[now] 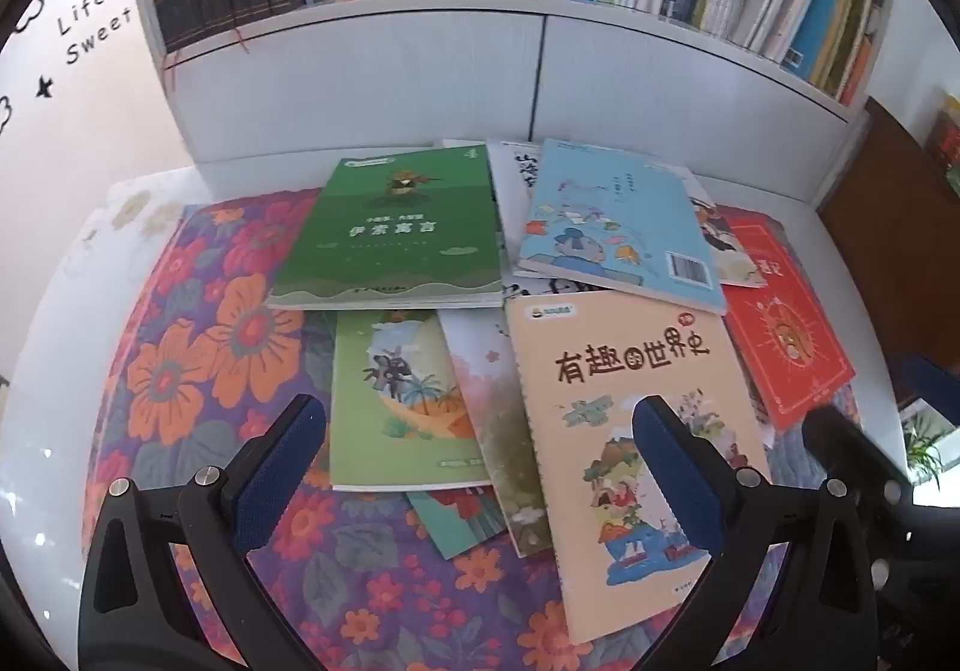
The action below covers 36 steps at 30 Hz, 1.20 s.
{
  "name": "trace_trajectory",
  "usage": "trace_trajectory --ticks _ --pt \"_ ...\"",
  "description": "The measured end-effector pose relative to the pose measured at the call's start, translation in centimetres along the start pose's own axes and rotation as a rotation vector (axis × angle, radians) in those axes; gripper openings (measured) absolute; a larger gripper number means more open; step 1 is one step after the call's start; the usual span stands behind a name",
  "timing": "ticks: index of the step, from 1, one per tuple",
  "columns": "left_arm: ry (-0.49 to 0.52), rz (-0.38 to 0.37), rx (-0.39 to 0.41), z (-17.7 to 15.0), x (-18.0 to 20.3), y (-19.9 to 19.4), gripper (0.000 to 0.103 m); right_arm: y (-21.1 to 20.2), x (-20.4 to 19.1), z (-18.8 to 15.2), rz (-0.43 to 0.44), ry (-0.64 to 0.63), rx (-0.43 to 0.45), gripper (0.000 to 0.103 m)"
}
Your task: Organize books
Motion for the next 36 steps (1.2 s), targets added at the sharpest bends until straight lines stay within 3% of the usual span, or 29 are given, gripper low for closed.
trace_trajectory --ticks 4,7,11,13,16,18,20,23,25,26,28,30,33,36 --pt "0.030 0.009 0.044 -0.1 0.9 -0.9 0.102 -1.2 -0.6 0.3 -0.005 -0.034 0.044 0.084" --pt "0.024 -0.038 0.030 0.0 0.8 -0.7 0.102 -1.2 -0.1 0.2 -0.008 -0.023 0.038 0.084" --pt "0.030 0.008 0.066 0.6 -0.1 -0.6 0.102 -0.8 1.8 -0.6 -0.031 0.017 0.018 0.084" --pt "0.018 -0.031 0.066 0.6 -0.2 -0.7 0.101 -0.6 3.0 -1.2 -0.042 0.047 0.014 0.084" --pt "-0.030 -0.138 -0.012 -0.1 -0.6 0.2 0.098 0.4 4.5 -2.4 0.002 0.102 -0.004 0.084" --pt "-0.036 -0.141 -0.071 -1.5 -1.0 1.4 0.092 1.4 4.6 -3.4 0.074 0.116 -0.017 0.074" --pt "0.001 -0.066 -0.102 -3.1 -1.2 2.9 0.084 3.5 4.2 -5.0 0.179 0.107 -0.059 0.067" --pt "0.022 -0.056 -0.127 -5.1 -0.6 4.5 0.074 7.3 3.6 -7.6 0.211 0.127 -0.176 0.047" --pt "0.041 -0.043 -0.165 -6.5 -0.1 5.1 0.052 9.5 3.4 -8.8 0.223 0.157 -0.222 0.039" --pt "0.059 -0.048 -0.197 -7.6 0.6 5.1 0.051 10.1 3.4 -9.2 0.225 0.174 -0.224 0.034" --pt "0.092 -0.072 -0.164 -8.8 1.4 5.3 0.053 10.2 3.4 -9.1 0.244 0.196 -0.180 0.034" --pt "0.107 -0.046 -0.136 -9.1 1.5 5.3 0.052 10.3 3.2 -8.8 0.241 0.184 -0.185 0.034" --pt "0.123 -0.113 -0.141 -9.8 2.7 5.7 0.052 10.5 2.7 -8.3 0.249 0.166 -0.188 0.035" --pt "0.167 -0.059 -0.143 -10.5 3.1 4.7 0.052 10.5 2.5 -8.7 0.279 0.174 -0.196 0.035"
Point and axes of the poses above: each gripper's, at about its wrist camera, not at the fingertips, and y roughly the way its jaws point, x to its right, z to its top, the point moved 3 cm from there along y, roughly the way its jaws point, and after that the axes turned 15 degrees about -y, right-handed, at the moved point
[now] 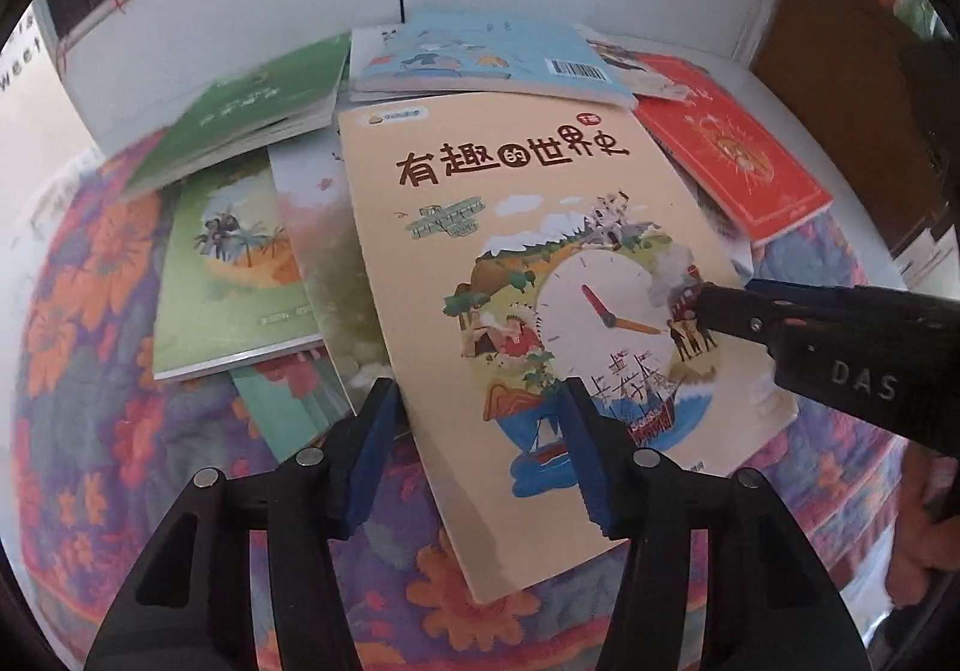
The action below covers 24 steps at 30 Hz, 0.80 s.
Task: Organize books
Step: 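Close the right gripper on the beige book's edge and lift it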
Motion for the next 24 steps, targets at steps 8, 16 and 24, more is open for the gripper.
trace_trajectory --ticks 8,16,24 --pt "0.051 -0.029 -0.030 -4.4 -1.4 -2.4 0.052 -1.4 -2.9 -5.2 0.052 -0.073 -0.038 0.036" --pt "0.006 -0.137 -0.093 -7.7 -6.6 -4.2 0.055 -2.6 -4.4 -11.7 0.345 -0.137 -0.048 0.032" --pt "-0.113 -0.296 -0.137 -5.3 -8.3 -2.5 0.042 -0.7 -3.4 -9.0 0.503 -0.119 0.011 0.047"
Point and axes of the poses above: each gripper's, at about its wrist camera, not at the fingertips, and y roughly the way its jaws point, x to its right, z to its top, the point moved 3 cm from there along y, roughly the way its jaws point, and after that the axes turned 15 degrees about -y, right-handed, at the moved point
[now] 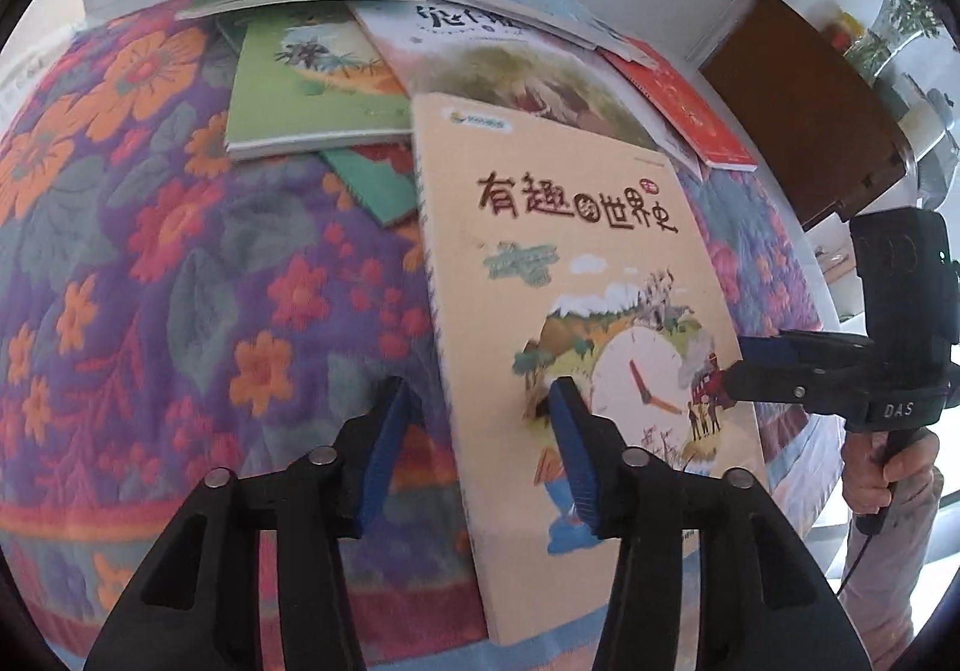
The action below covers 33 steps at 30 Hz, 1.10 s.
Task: Organize books
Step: 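Close the right gripper on the beige book's edge and lift it, then carry the beige book with the right gripper to the open quilt area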
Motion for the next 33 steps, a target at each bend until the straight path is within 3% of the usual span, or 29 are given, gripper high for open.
trace_trajectory --ticks 2,3,6,14,33 --pt "-0.019 -0.036 -0.002 0.7 -0.1 0.4 0.037 0.4 -0.2 0.9 -0.022 0.008 -0.007 0.042" --pt "-0.032 -0.044 -0.003 1.0 -0.2 0.6 0.036 0.6 -0.1 1.0 -0.049 0.011 -0.013 0.031" --pt "-0.031 -0.043 -0.005 1.1 -0.2 0.5 0.035 0.3 0.3 0.9 -0.045 0.065 0.003 0.028" --pt "0.022 0.053 0.019 0.9 1.1 -0.2 0.034 -1.0 -0.2 0.8 -0.021 0.097 0.005 0.023" --pt "0.023 0.034 0.094 3.1 1.2 -5.9 0.034 -4.2 -5.8 3.6 -0.102 0.000 0.035 0.022"
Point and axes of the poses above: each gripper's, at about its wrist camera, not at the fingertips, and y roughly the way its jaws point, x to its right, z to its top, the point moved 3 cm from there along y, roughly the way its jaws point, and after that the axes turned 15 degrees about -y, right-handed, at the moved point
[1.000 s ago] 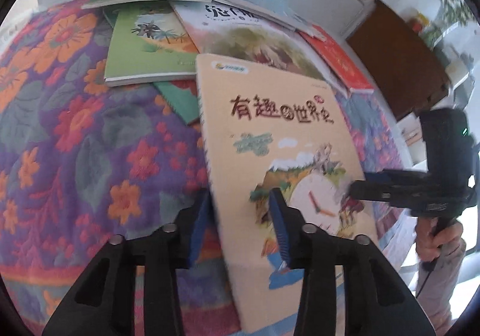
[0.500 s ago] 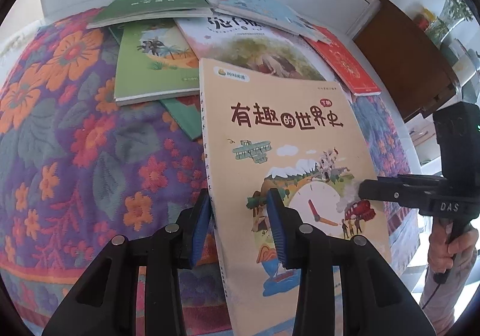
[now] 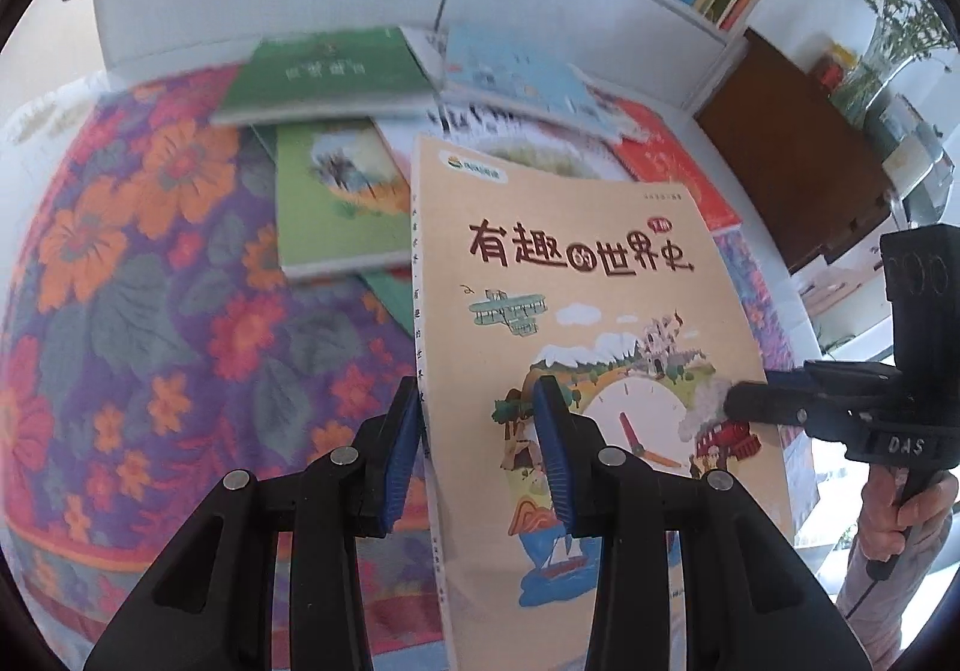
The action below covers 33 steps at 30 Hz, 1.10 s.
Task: Organize books
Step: 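Carry the beige book with the right gripper to the open quilt area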
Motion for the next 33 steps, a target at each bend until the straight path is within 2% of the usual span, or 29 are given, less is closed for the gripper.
trace_trajectory --ticks 8,13,15,16,18,19,21,23,24,25,28,29,33 --pt "-0.009 0.018 0.089 3.5 -1.9 -4.5 0.034 -0.3 -4.5 4.2 -0.031 -0.106 0.001 0.022" --pt "-0.043 0.066 0.165 5.3 -5.0 -7.5 0.032 0.4 -7.6 7.1 0.007 -0.155 0.022 0.022" --pt "-0.053 -0.040 0.157 5.9 -6.1 -8.8 0.031 0.9 -9.4 8.2 0.020 -0.190 0.028 0.022" --pt "-0.059 -0.085 0.140 6.0 -6.2 -9.3 0.031 1.3 -10.7 9.1 0.075 -0.212 0.040 0.020" --pt "-0.015 -0.003 0.200 6.2 -6.3 -10.7 0.031 2.1 -13.3 10.2 0.138 -0.241 0.036 0.013" --pt "0.009 0.042 0.228 6.3 -6.4 -11.1 0.032 2.6 -15.0 11.1 0.116 -0.277 0.045 0.013" --pt "-0.014 0.046 0.213 6.6 -8.0 -11.2 0.032 4.2 -16.6 12.0 0.090 -0.304 0.031 0.013" --pt "-0.050 0.092 0.199 6.7 -10.3 -10.6 0.031 6.6 -16.6 12.0 0.058 -0.291 -0.018 0.013" --pt "-0.054 0.132 0.185 6.6 -11.3 -9.7 0.031 8.2 -15.7 11.5 0.019 -0.282 -0.057 0.013" --pt "-0.061 0.141 0.164 6.3 -12.2 -8.9 0.031 8.9 -14.8 11.0 -0.004 -0.263 -0.070 0.013" --pt "-0.105 0.093 0.057 5.4 -14.2 -5.1 0.032 9.6 -10.8 9.6 -0.018 -0.174 -0.077 0.013" --pt "-0.108 0.090 0.035 5.2 -14.3 -4.0 0.032 9.8 -8.9 9.0 -0.050 -0.125 -0.101 0.013" --pt "-0.091 0.066 -0.044 4.6 -13.1 0.0 0.034 9.7 -5.0 7.0 -0.078 -0.022 -0.118 0.015"
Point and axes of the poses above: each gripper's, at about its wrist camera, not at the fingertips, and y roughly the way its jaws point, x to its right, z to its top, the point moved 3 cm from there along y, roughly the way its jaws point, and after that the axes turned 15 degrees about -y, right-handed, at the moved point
